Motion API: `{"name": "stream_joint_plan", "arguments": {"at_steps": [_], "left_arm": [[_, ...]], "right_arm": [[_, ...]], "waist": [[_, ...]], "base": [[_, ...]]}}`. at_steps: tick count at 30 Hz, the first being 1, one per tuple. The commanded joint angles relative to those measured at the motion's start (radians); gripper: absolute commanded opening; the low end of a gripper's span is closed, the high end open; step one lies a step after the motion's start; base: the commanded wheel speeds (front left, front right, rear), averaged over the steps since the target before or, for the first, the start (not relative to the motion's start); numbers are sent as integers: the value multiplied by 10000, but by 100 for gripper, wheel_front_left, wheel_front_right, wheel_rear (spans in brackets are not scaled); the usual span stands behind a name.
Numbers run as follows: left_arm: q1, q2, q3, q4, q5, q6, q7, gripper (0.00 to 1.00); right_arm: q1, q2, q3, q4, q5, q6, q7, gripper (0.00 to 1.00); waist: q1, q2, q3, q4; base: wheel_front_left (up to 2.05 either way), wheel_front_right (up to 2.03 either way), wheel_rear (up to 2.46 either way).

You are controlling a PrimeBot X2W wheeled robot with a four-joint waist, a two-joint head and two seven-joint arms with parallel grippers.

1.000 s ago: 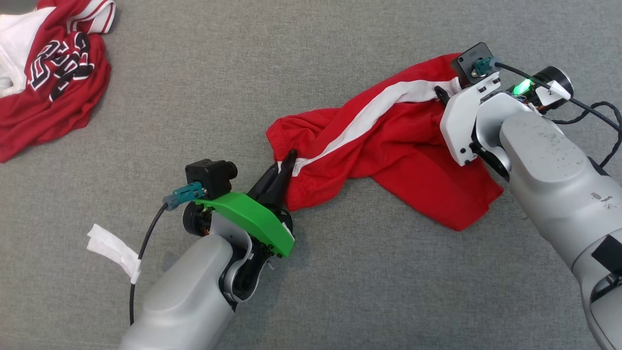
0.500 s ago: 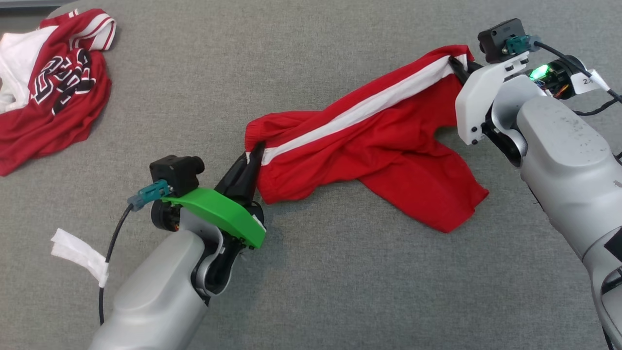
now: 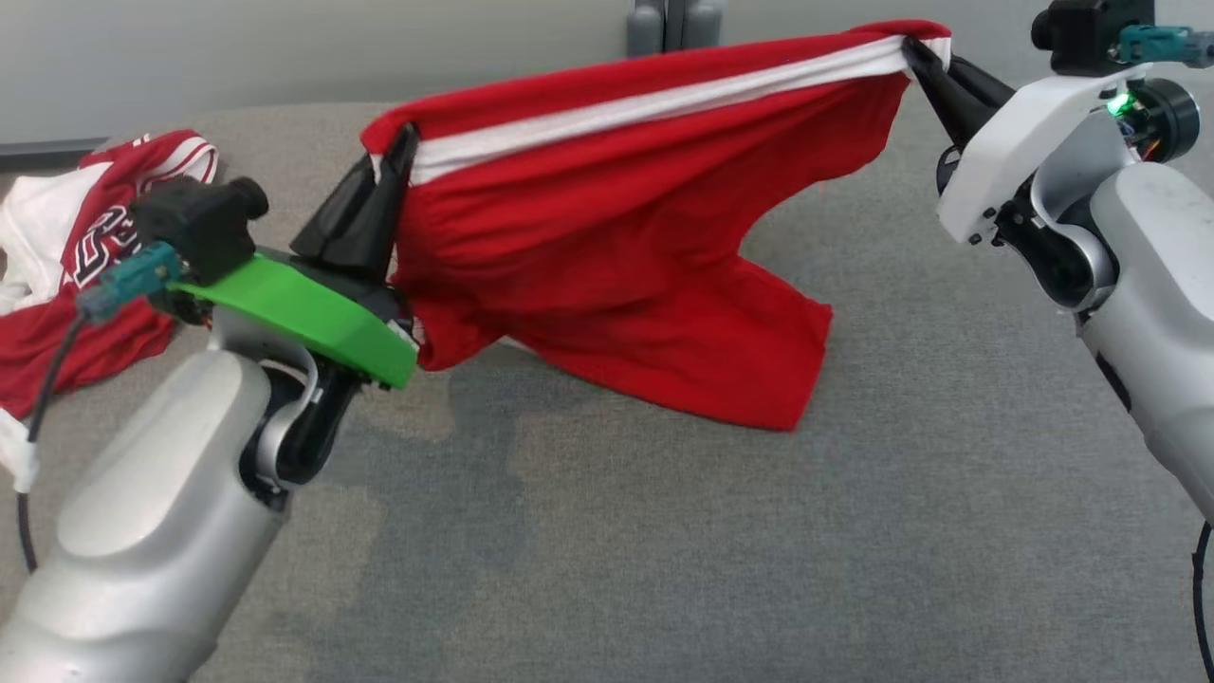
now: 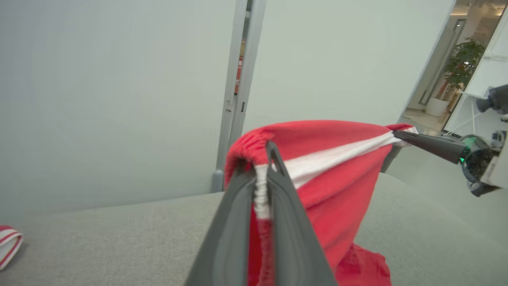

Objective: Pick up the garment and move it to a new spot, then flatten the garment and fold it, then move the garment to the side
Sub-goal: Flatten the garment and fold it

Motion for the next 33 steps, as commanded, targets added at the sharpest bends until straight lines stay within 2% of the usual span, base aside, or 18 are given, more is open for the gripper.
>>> {"name": "stream_joint_plan", "arguments": {"at_steps": [1,5,11,16,20,26,30,33], "left_arm": [[-270,255,72,-344,166,137,147,0],[-785,711,161,-1434,342,412,724,0],[-1326,1162,204,-2799,402,747,1616,0],[-1576,1388,202,-3725,268,949,2249,0],[-1800,1445,-66,-3715,293,927,2840,0],[-2776,1096,-535,-2410,831,628,3275,0],[-3705,649,-594,-1151,1159,380,2972,0],[-4565,202,-443,-174,1446,192,2370,0]], "right_arm": [[229,-258,-213,-421,167,-18,-8,0],[625,-578,-921,-1759,341,-18,71,0],[1432,-590,-2315,-3809,269,-17,816,0],[2386,-323,-3599,-5606,-5,-17,1813,0],[2911,193,-4407,-6349,-519,-17,2621,0],[2392,1149,-5005,-6065,-1290,-15,3123,0],[1413,1668,-5192,-5162,-1998,-15,2662,0],[385,1922,-5212,-4436,-2549,-15,2092,0]], "waist": [[0,0,-865,-555],[0,0,-1468,-859],[0,0,-1957,-1276],[0,0,-1906,-1481],[0,0,-1514,-1648],[0,0,-307,-1935],[0,0,503,-2151],[0,0,981,-2274]], "base": [[0,0,0],[0,0,0],[0,0,0],[0,0,0],[0,0,0],[0,0,0],[0,0,0],[0,0,0]]}}
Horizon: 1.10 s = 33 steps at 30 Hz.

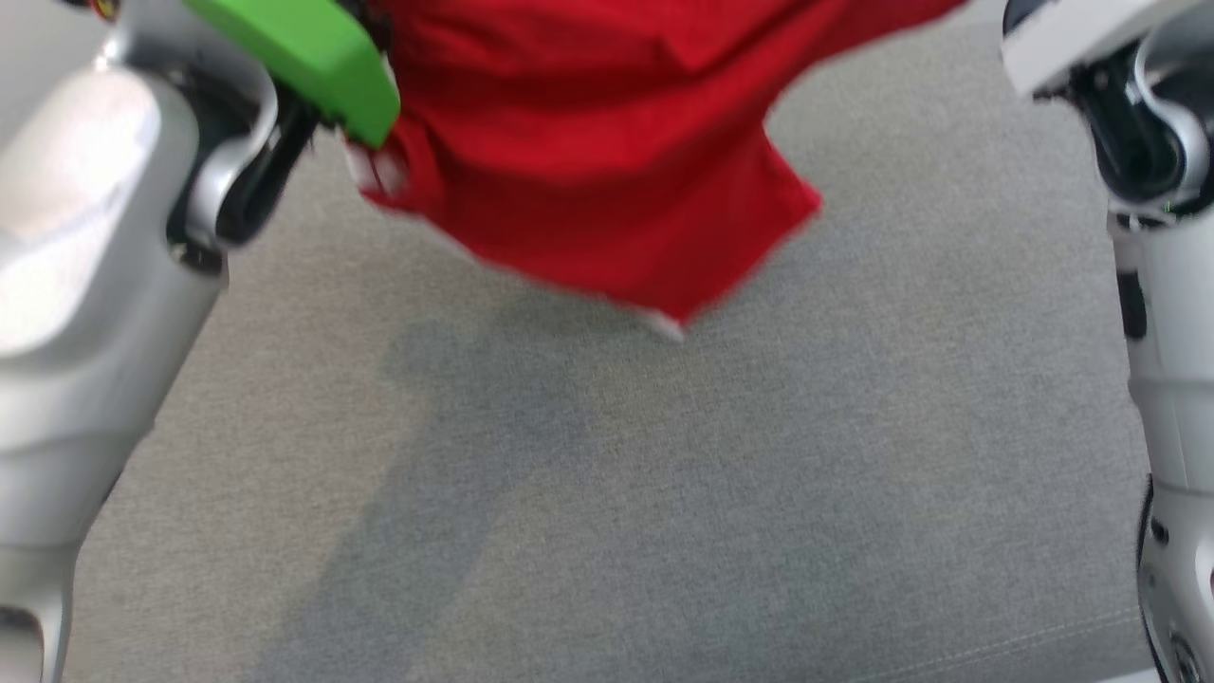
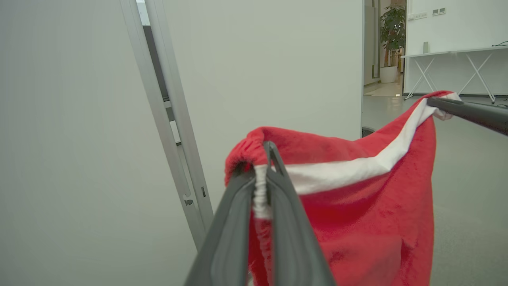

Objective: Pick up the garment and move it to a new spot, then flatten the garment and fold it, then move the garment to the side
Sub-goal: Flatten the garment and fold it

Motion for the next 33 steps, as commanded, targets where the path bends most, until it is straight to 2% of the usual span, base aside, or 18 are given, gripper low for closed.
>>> {"name": "stream_joint_plan", "arguments": {"at_steps": [1,5,8,16,24,29,33], "left_arm": [[-468,-221,107,395,167,-105,-324,0],[-1144,-699,225,1525,238,-301,-1128,0],[-993,-1023,132,2242,83,-486,-1542,0],[982,-1131,-813,2990,-292,-777,-2371,0],[4025,-1368,-822,2072,-913,-817,-3121,0],[5665,-1390,-700,1059,-831,-600,-3183,0],[6921,-1209,-442,-41,-596,-304,-3193,0]], "right_arm": [[-497,89,2,274,-200,-11,-304,0],[-1242,417,61,982,-439,-11,-1022,0],[-1107,544,305,1360,-336,-11,-1375,0],[1106,-174,1544,1597,162,-11,-1683,0],[4031,-389,1330,895,905,-12,-2129,0],[5956,-35,721,93,1023,-12,-2198,0],[7427,230,388,-901,674,-12,-1960,0]], "waist": [[1,0,1027,-360],[1,0,1278,-442],[1,0,1294,-437],[1,0,1087,-221],[1,0,346,95],[1,0,-279,192],[1,0,-774,55]], "base": [[0,0,0],[0,0,0],[0,0,0],[0,0,0],[0,0,0],[0,0,0],[0,0,0]]}}
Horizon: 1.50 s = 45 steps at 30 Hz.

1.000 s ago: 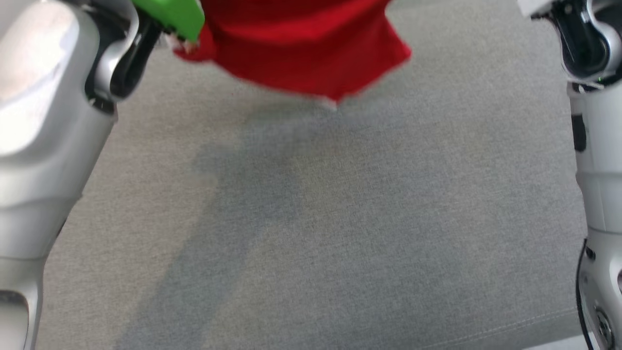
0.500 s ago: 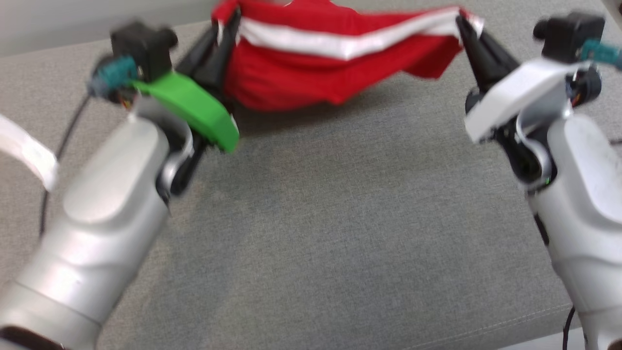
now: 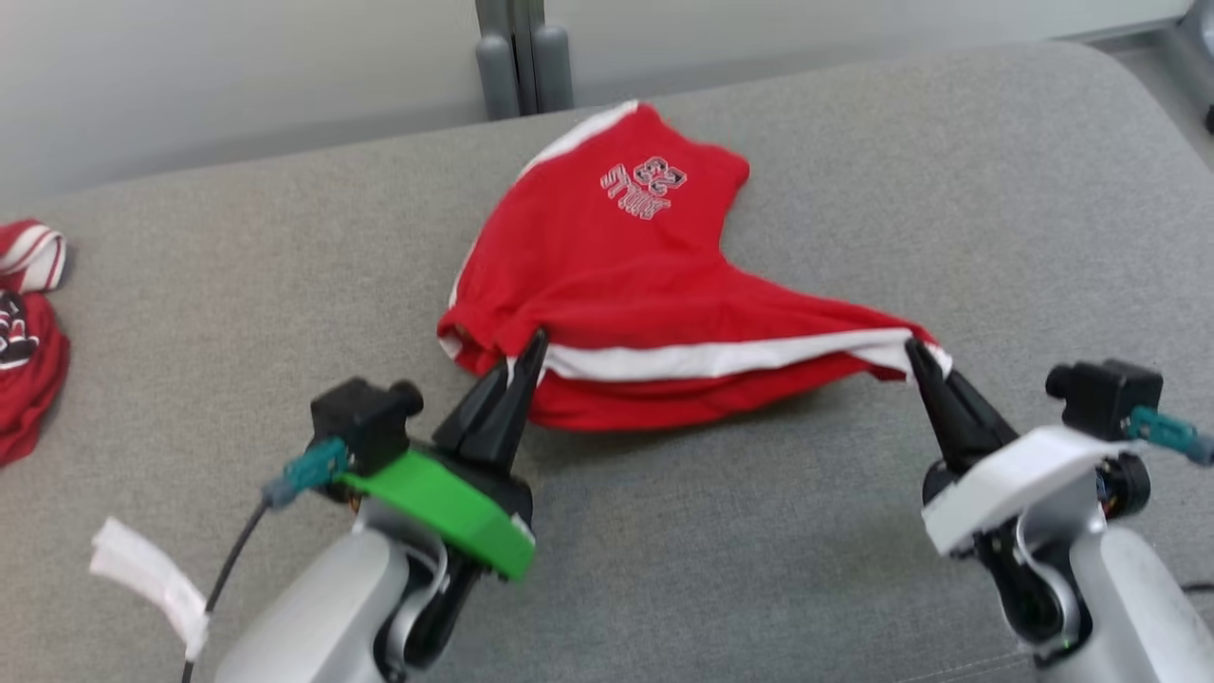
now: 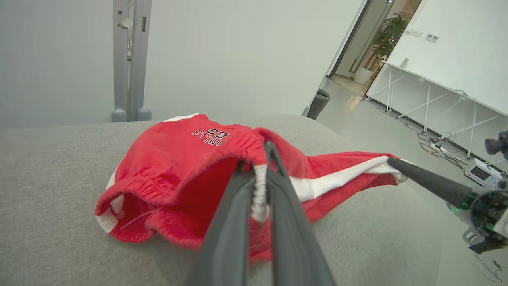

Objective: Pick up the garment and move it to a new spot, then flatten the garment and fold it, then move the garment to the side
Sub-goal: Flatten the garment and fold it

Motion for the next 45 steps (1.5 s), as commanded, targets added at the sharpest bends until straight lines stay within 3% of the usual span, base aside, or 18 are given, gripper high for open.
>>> {"name": "stream_joint_plan", "arguments": {"at_steps": [1,11,18,24,33,45], "left_arm": [[494,149,97,-378,179,136,-53,0],[2508,1081,-2,-3186,341,1043,214,0],[3198,983,24,-3816,-70,1480,321,0],[3285,328,-103,-3294,-478,1345,255,0],[2800,-990,642,-2125,-1256,1019,30,0],[860,-2061,1234,180,-1475,281,-7,0]], "right_arm": [[498,119,-98,-390,-153,-10,130,0],[3152,960,-1212,-3898,-733,-10,1424,0],[3067,1188,-1559,-4433,-944,-10,2047,0],[1768,1003,-1691,-3601,-1105,-10,2320,0],[-1257,108,-1308,-1604,-1287,-10,2854,0],[-5272,-565,-442,2736,-1959,-10,2817,0]], "waist": [[0,0,-566,-123],[0,0,-969,-310],[0,0,-435,79],[0,0,187,824],[0,0,1133,2137],[0,0,2146,2977]], "base": [[0,0,0],[0,0,0],[0,0,0],[0,0,0],[0,0,0],[0,0,0]]}}
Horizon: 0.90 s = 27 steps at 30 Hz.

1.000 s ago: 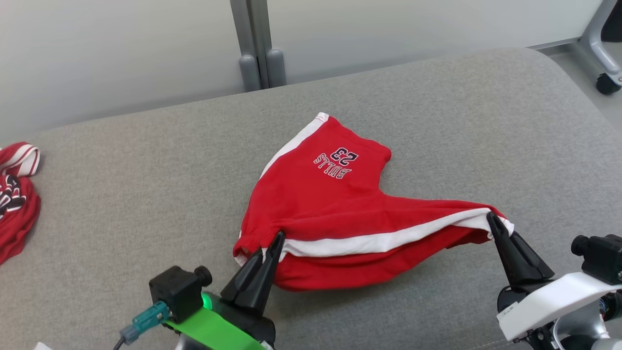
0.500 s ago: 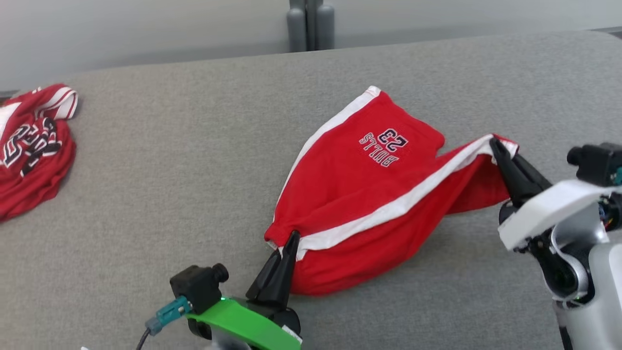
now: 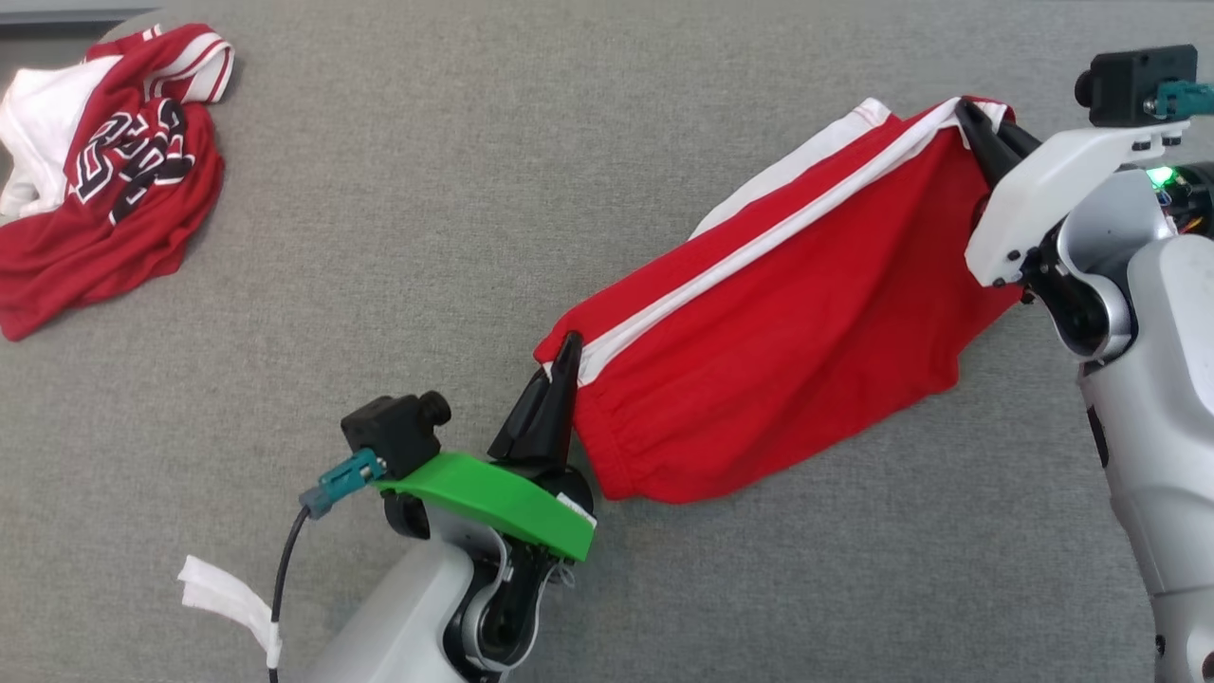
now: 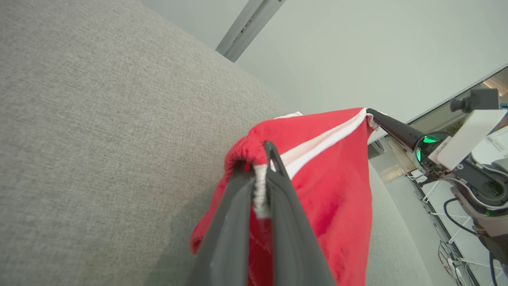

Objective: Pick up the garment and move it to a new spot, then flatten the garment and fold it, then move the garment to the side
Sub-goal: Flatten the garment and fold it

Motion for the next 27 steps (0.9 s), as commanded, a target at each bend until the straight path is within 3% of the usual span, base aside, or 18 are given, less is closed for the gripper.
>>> {"name": "stream_joint_plan", "arguments": {"at_steps": [1,13,14,15,16,17,19,21,22,23,24,27], "left_arm": [[-291,-84,20,212,-166,-135,48,0],[-1257,-383,-257,1318,-477,-545,84,0],[-1271,-385,-280,1336,-493,-558,76,0],[-1267,-393,-305,1359,-542,-578,79,0],[-1254,-397,-333,1371,-579,-594,106,0],[-1247,-399,-360,1379,-596,-602,136,0],[-1193,-406,-409,1363,-649,-593,177,0],[-1111,-343,-526,1271,-598,-585,282,28],[-1061,-275,-623,1203,-515,-610,337,50],[-989,-214,-676,1150,-474,-616,375,85],[-907,-112,-733,1075,-434,-608,420,100],[-732,119,-828,841,-317,-458,519,100]], "right_arm": [[-370,-154,131,389,-131,-8,-82,0],[-2495,-515,1706,3445,-10,-8,-704,0],[-2601,-540,1806,3602,25,-8,-766,14],[-2724,-560,1982,3747,79,-8,-871,35],[-2808,-575,2091,3891,145,-8,-954,95],[-2893,-618,2233,4054,164,-10,-1049,100],[-3009,-656,2560,4315,250,-10,-1220,100],[-3102,-678,2809,4560,383,-10,-1411,100],[-3141,-698,2915,4681,466,-10,-1509,100],[-3164,-744,3023,4774,506,-8,-1598,100],[-3177,-814,3157,4894,539,-10,-1700,100],[-3157,-885,3452,5145,742,-10,-1919,100]], "waist": [[0,0,521,465],[0,0,894,824],[0,0,892,842],[0,0,888,862],[0,0,877,873],[0,0,856,884],[0,0,786,899],[0,0,690,907],[0,0,628,911],[0,0,572,915],[0,0,500,914],[0,0,308,887]], "base": [[0,0,0],[0,0,0],[0,0,0],[0,0,0],[0,0,0],[0,0,0],[0,0,0],[0,0,0],[0,0,0],[0,0,0],[0,0,0],[0,0,0]]}}
